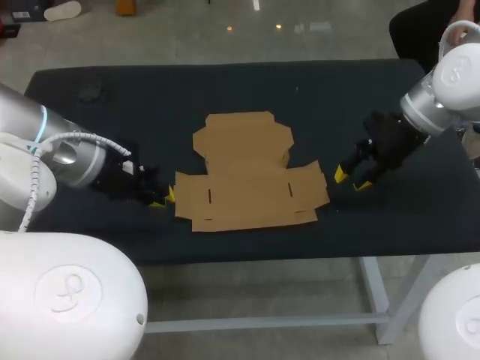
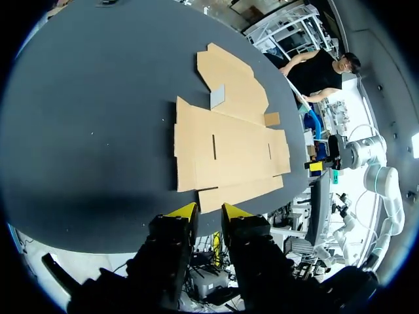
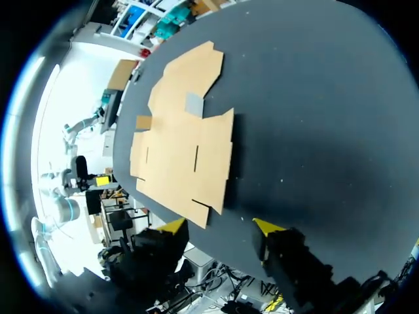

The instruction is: Assemble the packaging by folding the flat box into shape, placing the metal phone stand inside, and closing the box properly

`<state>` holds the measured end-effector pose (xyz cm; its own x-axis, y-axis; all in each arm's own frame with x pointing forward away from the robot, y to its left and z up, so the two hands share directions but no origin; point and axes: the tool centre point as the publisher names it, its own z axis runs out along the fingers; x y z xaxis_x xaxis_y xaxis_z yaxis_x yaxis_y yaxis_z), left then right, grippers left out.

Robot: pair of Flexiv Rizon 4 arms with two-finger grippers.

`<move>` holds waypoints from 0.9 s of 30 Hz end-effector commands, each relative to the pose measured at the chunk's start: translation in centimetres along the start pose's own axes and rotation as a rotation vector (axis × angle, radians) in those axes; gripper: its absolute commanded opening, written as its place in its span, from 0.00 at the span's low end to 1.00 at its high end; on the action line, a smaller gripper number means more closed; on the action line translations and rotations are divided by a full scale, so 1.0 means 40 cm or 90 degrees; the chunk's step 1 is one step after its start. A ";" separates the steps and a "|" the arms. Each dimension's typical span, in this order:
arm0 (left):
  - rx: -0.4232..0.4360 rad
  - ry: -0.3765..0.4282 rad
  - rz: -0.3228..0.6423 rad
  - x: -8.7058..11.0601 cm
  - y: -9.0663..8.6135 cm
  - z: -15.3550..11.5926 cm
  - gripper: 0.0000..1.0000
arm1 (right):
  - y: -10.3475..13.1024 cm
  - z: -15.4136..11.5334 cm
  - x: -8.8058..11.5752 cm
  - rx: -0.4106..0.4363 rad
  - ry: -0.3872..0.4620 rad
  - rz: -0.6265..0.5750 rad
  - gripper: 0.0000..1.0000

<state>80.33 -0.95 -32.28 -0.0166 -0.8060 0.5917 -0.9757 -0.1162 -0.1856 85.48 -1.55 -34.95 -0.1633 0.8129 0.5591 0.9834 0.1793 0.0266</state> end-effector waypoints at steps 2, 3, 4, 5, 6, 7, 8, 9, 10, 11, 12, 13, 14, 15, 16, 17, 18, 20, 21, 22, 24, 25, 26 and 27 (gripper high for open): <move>-0.005 -0.006 0.005 0.010 0.017 -0.014 0.00 | -0.053 0.000 0.014 -0.042 -0.014 -0.001 0.00; -0.006 -0.007 0.007 0.011 0.020 -0.013 0.00 | -0.060 0.001 0.017 -0.048 -0.016 -0.003 0.00; -0.007 -0.007 0.009 0.012 0.023 -0.013 0.00 | -0.067 0.003 0.019 -0.053 -0.020 -0.002 0.00; -0.009 -0.007 0.012 0.012 0.026 -0.012 0.00 | -0.074 0.004 0.020 -0.056 -0.021 -0.003 0.00; -0.010 -0.008 0.015 0.013 0.029 -0.010 0.00 | -0.080 0.006 0.021 -0.060 -0.021 -0.005 0.00; -0.012 -0.008 0.018 0.014 0.031 -0.009 0.00 | -0.085 0.008 0.022 -0.062 -0.021 -0.007 0.00; -0.013 -0.007 0.020 0.014 0.034 -0.008 0.00 | -0.091 0.012 0.023 -0.066 -0.023 -0.006 0.00; -0.014 -0.007 0.022 0.014 0.036 -0.006 0.00 | -0.096 0.016 0.023 -0.070 -0.019 -0.009 0.00; -0.018 -0.005 0.025 0.014 0.038 -0.004 0.00 | -0.101 0.021 0.024 -0.071 -0.018 -0.010 0.00; -0.021 -0.004 0.028 0.013 0.040 -0.001 0.00 | -0.105 0.028 0.025 -0.074 -0.018 -0.009 0.00; -0.022 -0.004 0.028 0.012 0.043 0.003 0.00 | -0.109 0.034 0.024 -0.075 -0.018 -0.009 0.00; -0.028 -0.002 0.033 0.011 0.046 0.008 0.00 | -0.112 0.041 0.024 -0.076 -0.015 -0.011 0.00; -0.031 -0.001 0.034 0.010 0.049 0.013 0.00 | -0.115 0.047 0.022 -0.078 -0.014 -0.010 0.00; -0.034 0.001 0.032 0.009 0.050 0.017 0.00 | -0.117 0.053 0.020 -0.080 -0.015 -0.008 0.00; -0.038 0.005 0.034 0.007 0.053 0.020 0.00 | -0.119 0.058 0.017 -0.081 -0.008 -0.008 0.00; -0.038 0.006 0.033 0.006 0.055 0.023 0.00 | -0.120 0.062 0.015 -0.081 -0.007 -0.007 0.00; -0.041 0.010 0.032 0.005 0.057 0.026 0.00 | -0.121 0.065 0.013 -0.082 -0.005 -0.006 0.00; -0.045 0.011 0.032 0.005 0.061 0.031 0.00 | -0.122 0.070 0.010 -0.082 -0.001 -0.003 0.00; -0.050 0.013 0.028 0.005 0.062 0.033 0.00 | -0.121 0.074 0.010 -0.077 0.002 0.004 0.00; -0.051 0.013 0.022 0.004 0.063 0.034 0.00 | -0.120 0.077 0.008 -0.072 0.006 0.014 0.00; -0.051 0.013 0.022 0.004 0.063 0.034 0.00 | -0.116 0.078 0.005 -0.058 0.009 0.036 0.00; -0.051 0.013 0.022 0.004 0.063 0.034 0.00 | -0.116 0.078 0.005 -0.058 0.009 0.036 0.00; -0.051 0.013 0.022 0.004 0.063 0.034 0.00 | -0.116 0.078 0.005 -0.058 0.009 0.036 0.00; -0.051 0.013 0.022 0.004 0.063 0.034 0.00 | -0.116 0.078 0.005 -0.058 0.009 0.036 0.00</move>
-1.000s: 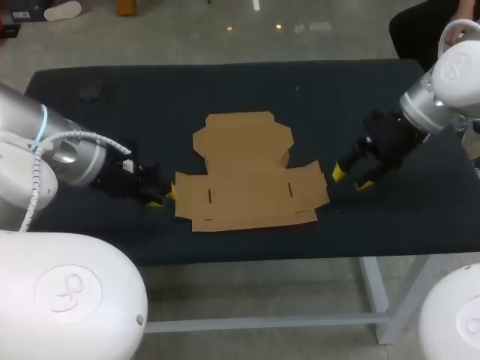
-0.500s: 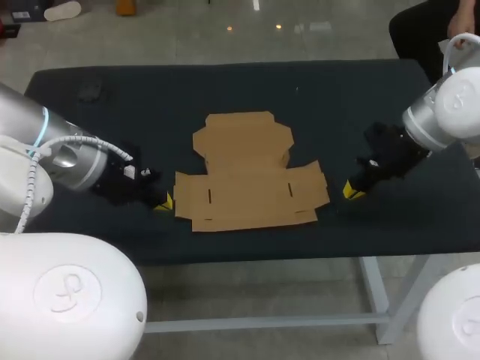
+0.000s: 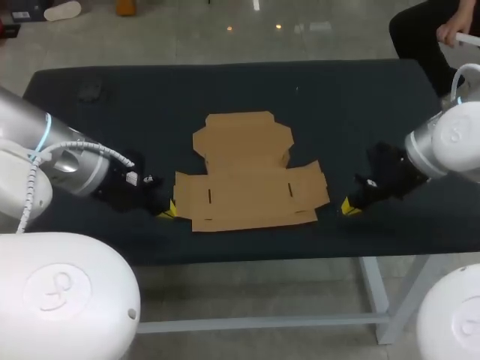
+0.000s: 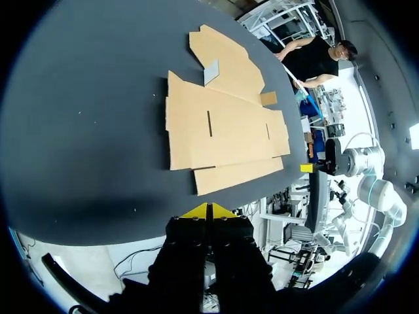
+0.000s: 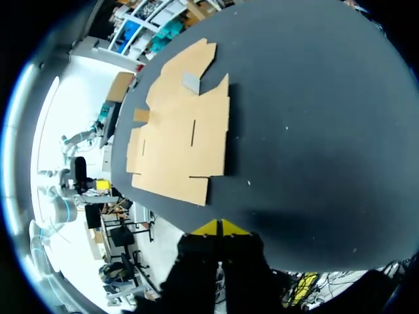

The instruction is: Assemble the packaging by folding the flat box into shape, placing the metal phone stand inside, and closing the box properly

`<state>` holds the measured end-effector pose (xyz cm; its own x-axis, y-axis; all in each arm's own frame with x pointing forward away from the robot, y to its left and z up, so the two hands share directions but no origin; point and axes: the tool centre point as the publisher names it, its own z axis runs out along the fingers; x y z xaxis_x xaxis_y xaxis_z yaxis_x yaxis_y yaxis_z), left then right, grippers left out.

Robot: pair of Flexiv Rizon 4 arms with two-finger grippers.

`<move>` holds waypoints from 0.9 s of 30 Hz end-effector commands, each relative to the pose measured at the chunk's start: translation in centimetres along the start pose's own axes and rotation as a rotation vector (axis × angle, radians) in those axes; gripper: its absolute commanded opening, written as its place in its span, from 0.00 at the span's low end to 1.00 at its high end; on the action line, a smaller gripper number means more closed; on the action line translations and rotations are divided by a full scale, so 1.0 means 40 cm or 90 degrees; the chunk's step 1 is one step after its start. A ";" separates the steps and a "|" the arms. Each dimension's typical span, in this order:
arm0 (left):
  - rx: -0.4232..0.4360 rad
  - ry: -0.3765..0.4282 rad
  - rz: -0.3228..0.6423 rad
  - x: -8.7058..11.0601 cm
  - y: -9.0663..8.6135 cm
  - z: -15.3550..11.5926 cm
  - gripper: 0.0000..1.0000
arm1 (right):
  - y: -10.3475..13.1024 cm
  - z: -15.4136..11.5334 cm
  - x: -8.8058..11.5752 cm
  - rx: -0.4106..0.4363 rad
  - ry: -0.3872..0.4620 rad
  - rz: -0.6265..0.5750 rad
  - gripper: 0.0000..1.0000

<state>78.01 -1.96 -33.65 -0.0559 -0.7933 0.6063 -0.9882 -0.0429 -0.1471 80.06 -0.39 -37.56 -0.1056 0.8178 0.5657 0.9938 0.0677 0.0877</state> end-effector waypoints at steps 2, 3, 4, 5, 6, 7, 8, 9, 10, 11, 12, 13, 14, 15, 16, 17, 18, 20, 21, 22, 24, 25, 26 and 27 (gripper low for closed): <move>-0.003 -0.004 -0.001 0.003 -0.004 0.005 0.00 | 0.015 -0.001 -0.004 0.014 0.006 0.000 0.00; -0.003 -0.004 -0.001 0.003 -0.004 0.005 0.00 | 0.015 -0.001 -0.004 0.014 0.006 0.000 0.00; -0.003 -0.004 -0.001 0.003 -0.004 0.005 0.00 | 0.015 -0.001 -0.004 0.014 0.006 0.000 0.00; -0.003 -0.004 -0.001 0.003 -0.004 0.005 0.00 | 0.015 -0.001 -0.004 0.014 0.006 0.000 0.00; -0.003 -0.004 -0.001 0.003 -0.004 0.005 0.00 | 0.015 -0.001 -0.004 0.014 0.006 0.000 0.00; -0.003 -0.004 -0.001 0.003 -0.004 0.005 0.00 | 0.015 -0.001 -0.004 0.014 0.006 0.000 0.00; -0.018 0.013 0.006 0.000 -0.008 0.018 0.00 | 0.015 -0.001 -0.004 0.014 0.006 0.000 0.00; -0.017 0.012 0.007 -0.004 -0.009 0.030 0.00 | 0.015 -0.001 -0.004 0.014 0.006 0.000 0.00; -0.013 0.011 0.000 -0.008 -0.010 0.037 0.00 | 0.019 0.010 0.000 0.015 0.012 -0.007 0.00; -0.015 0.014 0.003 -0.013 -0.010 0.041 0.00 | 0.020 0.017 0.001 0.014 0.012 -0.007 0.00; -0.015 0.015 0.000 -0.016 -0.010 0.044 0.00 | 0.022 0.022 0.000 0.011 0.013 -0.008 0.00; -0.014 0.014 -0.005 -0.019 -0.011 0.048 0.00 | 0.024 0.026 -0.001 0.006 0.020 -0.012 0.00; -0.014 0.015 -0.005 -0.020 -0.010 0.049 0.00 | 0.026 0.029 -0.002 0.006 0.019 -0.012 0.00; -0.014 0.016 -0.005 -0.022 -0.009 0.051 0.00 | 0.027 0.033 -0.002 0.005 0.019 -0.013 0.00; -0.013 0.014 -0.007 -0.024 -0.008 0.053 0.00 | 0.029 0.038 -0.002 0.004 0.020 -0.014 0.00; -0.012 0.014 -0.008 -0.025 -0.007 0.056 0.00 | 0.031 0.043 -0.002 0.004 0.020 -0.015 0.00; -0.012 0.014 -0.008 -0.027 -0.006 0.060 0.00 | 0.032 0.047 -0.002 0.004 0.019 -0.014 0.00; -0.016 0.015 -0.008 -0.033 -0.008 0.070 0.00 | 0.035 0.057 -0.002 0.005 0.022 -0.016 0.00; -0.018 0.015 -0.008 -0.034 -0.008 0.077 0.00 | 0.036 0.062 -0.001 0.005 0.022 -0.016 0.00; -0.019 0.016 -0.008 -0.037 -0.008 0.083 0.00 | 0.037 0.066 0.000 0.005 0.023 -0.017 0.00; -0.026 0.020 -0.009 -0.042 -0.009 0.095 0.00 | 0.038 0.076 0.004 0.006 0.024 -0.018 0.00; -0.028 0.023 -0.010 -0.044 -0.010 0.100 0.00 | 0.040 0.081 0.006 0.008 0.024 -0.018 0.00; -0.030 0.025 -0.011 -0.047 -0.011 0.104 0.00 | 0.041 0.086 0.008 0.011 0.021 -0.018 0.00; -0.031 0.026 -0.011 -0.049 -0.011 0.106 0.00 | 0.041 0.091 0.010 0.011 0.020 -0.018 0.00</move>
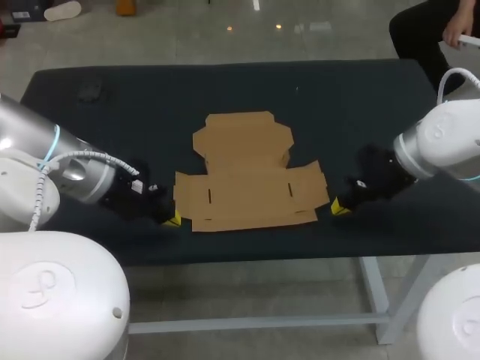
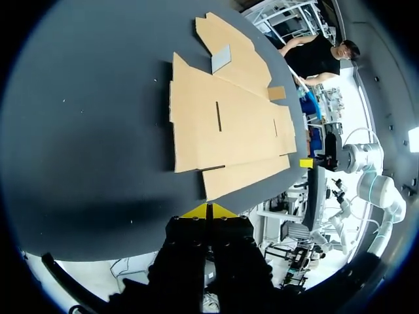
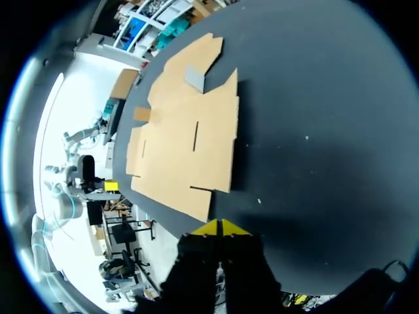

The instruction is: Assemble the packaging by folding the flat box into shape, placing the metal phone stand inside, and closing the box properly

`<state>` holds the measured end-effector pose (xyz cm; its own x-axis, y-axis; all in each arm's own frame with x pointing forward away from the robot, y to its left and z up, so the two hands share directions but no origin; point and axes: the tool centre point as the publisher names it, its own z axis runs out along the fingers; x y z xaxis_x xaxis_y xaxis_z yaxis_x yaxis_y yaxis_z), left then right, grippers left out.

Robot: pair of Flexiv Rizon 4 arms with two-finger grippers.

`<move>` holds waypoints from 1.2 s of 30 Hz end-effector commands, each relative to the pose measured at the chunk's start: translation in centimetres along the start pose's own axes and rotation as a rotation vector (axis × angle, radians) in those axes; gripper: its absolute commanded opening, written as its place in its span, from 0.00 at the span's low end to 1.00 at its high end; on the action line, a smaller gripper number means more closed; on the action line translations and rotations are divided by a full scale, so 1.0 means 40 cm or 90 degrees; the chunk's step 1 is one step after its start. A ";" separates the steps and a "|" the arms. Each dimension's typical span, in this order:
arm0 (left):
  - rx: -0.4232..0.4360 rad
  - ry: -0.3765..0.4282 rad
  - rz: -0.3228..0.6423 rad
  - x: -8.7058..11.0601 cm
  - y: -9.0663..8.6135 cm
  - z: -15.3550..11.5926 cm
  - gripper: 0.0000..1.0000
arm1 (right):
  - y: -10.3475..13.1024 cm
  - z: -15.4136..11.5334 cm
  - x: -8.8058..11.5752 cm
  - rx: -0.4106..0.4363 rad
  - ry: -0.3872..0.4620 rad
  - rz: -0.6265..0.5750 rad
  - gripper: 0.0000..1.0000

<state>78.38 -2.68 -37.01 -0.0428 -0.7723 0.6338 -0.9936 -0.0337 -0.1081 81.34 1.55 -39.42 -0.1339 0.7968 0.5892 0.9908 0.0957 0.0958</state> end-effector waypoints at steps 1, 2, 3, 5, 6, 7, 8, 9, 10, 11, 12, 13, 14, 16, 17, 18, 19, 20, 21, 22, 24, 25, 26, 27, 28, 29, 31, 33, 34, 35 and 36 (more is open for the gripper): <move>-0.008 0.008 -0.001 -0.015 -0.016 0.030 0.00 | 0.010 0.029 0.000 0.006 0.000 -0.001 0.00; -0.009 0.010 -0.002 -0.017 -0.015 0.032 0.00 | 0.011 0.033 0.000 0.007 0.000 -0.001 0.00; -0.010 0.011 -0.002 -0.018 -0.015 0.034 0.00 | 0.011 0.037 0.000 0.007 -0.001 0.000 0.00; -0.011 0.014 -0.002 -0.022 -0.015 0.035 0.00 | 0.013 0.046 -0.002 0.008 0.004 0.001 0.00; -0.011 0.015 -0.003 -0.023 -0.015 0.035 0.00 | 0.013 0.050 -0.003 0.007 0.005 0.003 0.00; -0.011 0.016 -0.003 -0.025 -0.014 0.036 0.00 | 0.013 0.055 -0.004 0.007 0.005 0.005 0.00; -0.012 0.018 -0.003 -0.026 -0.014 0.037 0.00 | 0.014 0.059 -0.005 0.009 0.008 0.006 0.00; -0.013 0.020 -0.004 -0.029 -0.014 0.038 0.00 | 0.013 0.063 -0.005 0.009 0.007 0.010 0.00; -0.014 0.022 -0.004 -0.031 -0.014 0.041 0.00 | 0.013 0.066 -0.006 0.009 0.006 0.012 0.00; -0.016 0.023 -0.004 -0.033 -0.014 0.044 0.00 | 0.012 0.069 -0.007 0.010 0.009 0.013 0.00; -0.018 0.025 -0.005 -0.034 -0.015 0.048 0.00 | 0.012 0.072 -0.008 0.010 0.010 0.013 0.00; -0.020 0.026 -0.005 -0.035 -0.016 0.051 0.00 | 0.011 0.074 -0.008 0.010 0.010 0.014 0.00; -0.021 0.026 -0.005 -0.036 -0.017 0.054 0.00 | 0.011 0.077 -0.009 0.010 0.012 0.014 0.00; -0.024 0.029 -0.005 -0.037 -0.018 0.057 0.00 | 0.012 0.080 -0.009 0.010 0.013 0.015 0.00; -0.024 0.030 -0.005 -0.037 -0.018 0.059 0.00 | 0.013 0.082 -0.009 0.010 0.014 0.015 0.00; -0.025 0.031 -0.004 -0.037 -0.018 0.060 0.00 | 0.014 0.084 -0.008 0.010 0.015 0.015 0.00; -0.026 0.033 -0.004 -0.037 -0.018 0.061 0.00 | 0.015 0.086 -0.007 0.010 0.016 0.015 0.00; -0.027 0.033 -0.004 -0.037 -0.018 0.063 0.00 | 0.015 0.088 -0.005 0.010 0.016 0.015 0.00; -0.029 0.034 -0.004 -0.037 -0.018 0.065 0.00 | 0.016 0.090 -0.005 0.011 0.018 0.014 0.00; -0.030 0.035 -0.004 -0.038 -0.018 0.066 0.00 | 0.017 0.092 -0.003 0.011 0.020 0.014 0.00; -0.032 0.036 -0.003 -0.039 -0.016 0.069 0.00 | 0.018 0.097 0.000 0.012 0.021 0.013 0.00; -0.033 0.036 -0.003 -0.039 -0.016 0.071 0.00 | 0.019 0.099 0.001 0.014 0.022 0.012 0.00; -0.034 0.036 -0.003 -0.040 -0.016 0.073 0.00 | 0.021 0.102 0.002 0.014 0.022 0.011 0.00; -0.036 0.037 -0.003 -0.041 -0.016 0.075 0.00 | 0.021 0.103 0.003 0.015 0.023 0.010 0.00; -0.037 0.037 -0.004 -0.043 -0.016 0.076 0.00 | 0.022 0.104 0.004 0.016 0.023 0.010 0.00; -0.039 0.038 -0.004 -0.044 -0.016 0.078 0.00 | 0.023 0.106 0.006 0.016 0.024 0.009 0.00; -0.040 0.040 -0.005 -0.048 -0.016 0.081 0.00 | 0.024 0.107 0.008 0.017 0.024 0.008 0.00; -0.041 0.043 -0.006 -0.051 -0.016 0.082 0.00 | 0.025 0.108 0.009 0.017 0.024 0.007 0.00; -0.041 0.044 -0.007 -0.053 -0.016 0.082 0.00 | 0.025 0.108 0.009 0.017 0.024 0.007 0.00; -0.041 0.045 -0.007 -0.055 -0.015 0.082 0.00 | 0.025 0.108 0.009 0.017 0.024 0.007 0.00; -0.041 0.045 -0.007 -0.056 -0.015 0.082 0.00 | 0.025 0.108 0.009 0.017 0.025 0.007 0.00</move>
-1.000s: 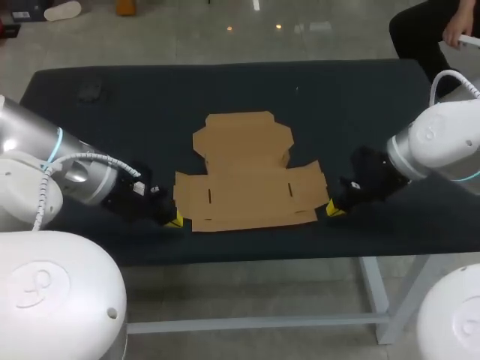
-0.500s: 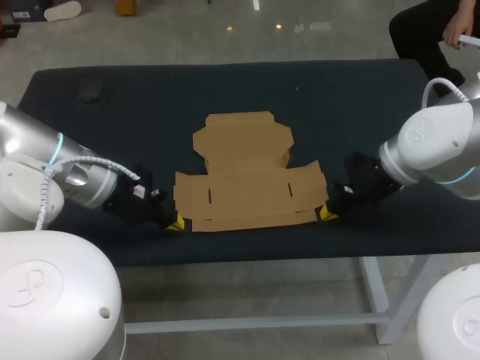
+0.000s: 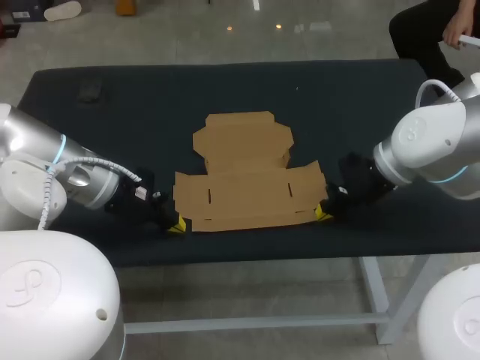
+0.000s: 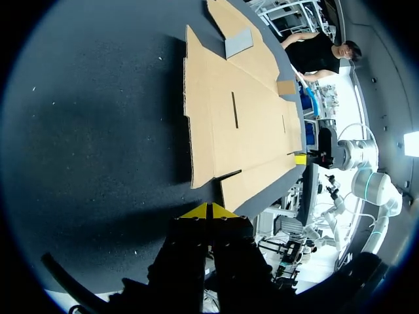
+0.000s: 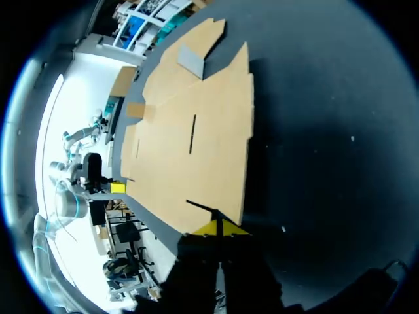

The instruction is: Assemble the packaging by folding the flat box into shape, placing the metal phone stand inside, and closing the box properly

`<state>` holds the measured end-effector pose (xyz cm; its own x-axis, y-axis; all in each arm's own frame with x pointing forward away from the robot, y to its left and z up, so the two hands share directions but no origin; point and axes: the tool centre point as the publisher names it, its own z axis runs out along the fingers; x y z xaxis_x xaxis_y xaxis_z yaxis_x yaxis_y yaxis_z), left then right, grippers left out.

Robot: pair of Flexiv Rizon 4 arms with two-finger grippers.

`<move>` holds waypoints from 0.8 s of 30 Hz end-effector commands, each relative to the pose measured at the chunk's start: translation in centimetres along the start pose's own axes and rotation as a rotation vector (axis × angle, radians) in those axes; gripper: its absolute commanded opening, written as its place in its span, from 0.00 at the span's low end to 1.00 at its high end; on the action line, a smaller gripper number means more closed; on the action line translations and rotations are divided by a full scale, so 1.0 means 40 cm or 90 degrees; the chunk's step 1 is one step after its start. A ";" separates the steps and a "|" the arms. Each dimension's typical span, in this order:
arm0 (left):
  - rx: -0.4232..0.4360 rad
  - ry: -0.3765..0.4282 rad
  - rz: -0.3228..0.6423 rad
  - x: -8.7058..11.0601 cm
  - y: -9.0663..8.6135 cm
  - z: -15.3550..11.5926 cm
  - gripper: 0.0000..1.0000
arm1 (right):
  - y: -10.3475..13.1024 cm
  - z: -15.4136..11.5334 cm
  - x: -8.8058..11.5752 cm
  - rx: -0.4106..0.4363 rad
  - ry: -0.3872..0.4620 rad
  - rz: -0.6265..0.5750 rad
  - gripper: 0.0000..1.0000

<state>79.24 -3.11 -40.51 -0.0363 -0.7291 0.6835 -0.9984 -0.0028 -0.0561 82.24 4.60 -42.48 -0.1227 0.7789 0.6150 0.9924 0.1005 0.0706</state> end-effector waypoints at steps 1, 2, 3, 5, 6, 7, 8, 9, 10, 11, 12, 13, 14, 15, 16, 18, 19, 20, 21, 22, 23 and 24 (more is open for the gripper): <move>-0.003 0.005 -0.001 -0.010 -0.004 0.005 0.00 | 0.003 0.001 -0.003 0.002 0.005 0.000 0.00; -0.004 0.006 -0.001 -0.011 -0.005 0.006 0.00 | 0.003 0.001 -0.003 0.002 0.005 0.000 0.00; -0.005 0.007 -0.001 -0.011 -0.006 0.009 0.00 | 0.003 0.002 -0.003 0.002 0.005 0.001 0.00; -0.011 0.009 0.000 -0.010 -0.009 0.015 0.00 | 0.003 0.004 -0.003 0.002 0.006 0.001 0.00; -0.014 0.010 0.001 -0.009 -0.009 0.019 0.00 | 0.003 0.004 -0.003 0.002 0.006 0.001 0.00; -0.017 0.012 0.002 -0.008 -0.010 0.023 0.00 | 0.003 0.004 -0.003 0.002 0.006 0.001 0.00; -0.021 0.015 0.003 -0.007 -0.010 0.026 0.00 | 0.003 0.004 -0.003 0.002 0.006 0.002 0.00; -0.021 0.016 0.003 -0.007 -0.011 0.030 0.00 | 0.003 0.005 -0.003 0.002 0.006 0.002 0.00; -0.024 0.016 0.004 -0.006 -0.011 0.033 0.00 | 0.003 0.005 -0.003 0.002 0.006 0.002 0.00; -0.026 0.018 0.005 -0.006 -0.012 0.034 0.00 | 0.004 0.005 -0.003 0.002 0.006 0.002 0.00; -0.027 0.018 0.004 -0.006 -0.014 0.039 0.00 | 0.004 0.005 -0.003 0.002 0.006 0.002 0.00; -0.030 0.018 0.004 -0.006 -0.015 0.040 0.00 | 0.005 0.005 -0.003 0.002 0.006 0.002 0.00; -0.031 0.018 0.004 -0.005 -0.017 0.043 0.00 | 0.006 0.005 -0.003 0.003 0.005 0.002 0.00; -0.032 0.018 0.004 -0.005 -0.019 0.044 0.00 | 0.007 0.005 -0.003 0.003 0.005 0.002 0.00; -0.033 0.018 0.004 -0.003 -0.021 0.045 0.00 | 0.007 0.005 -0.002 0.003 0.005 0.002 0.00; -0.034 0.019 0.006 0.002 -0.022 0.045 0.00 | 0.009 0.004 0.001 0.003 0.004 0.000 0.00; -0.034 0.019 0.008 0.004 -0.023 0.044 0.00 | 0.009 0.003 0.002 0.003 0.004 0.000 0.00; -0.034 0.020 0.010 0.006 -0.023 0.043 0.00 | 0.009 0.002 0.004 0.002 0.003 -0.001 0.00; -0.033 0.020 0.011 0.009 -0.023 0.042 0.00 | 0.009 0.001 0.005 0.001 0.003 -0.002 0.00; -0.033 0.020 0.012 0.011 -0.024 0.042 0.00 | 0.009 0.001 0.006 0.000 0.002 -0.002 0.00; -0.033 0.019 0.014 0.013 -0.024 0.041 0.00 | 0.010 0.000 0.008 0.000 0.000 -0.003 0.00; -0.033 0.019 0.015 0.016 -0.024 0.041 0.00 | 0.010 0.000 0.009 -0.001 -0.001 -0.003 0.00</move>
<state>80.17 -4.57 -41.39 -0.0606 -0.7047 0.7069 -0.9981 0.0475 -0.0382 82.66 4.92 -42.39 -0.1271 0.7780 0.6152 0.9919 0.1035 0.0740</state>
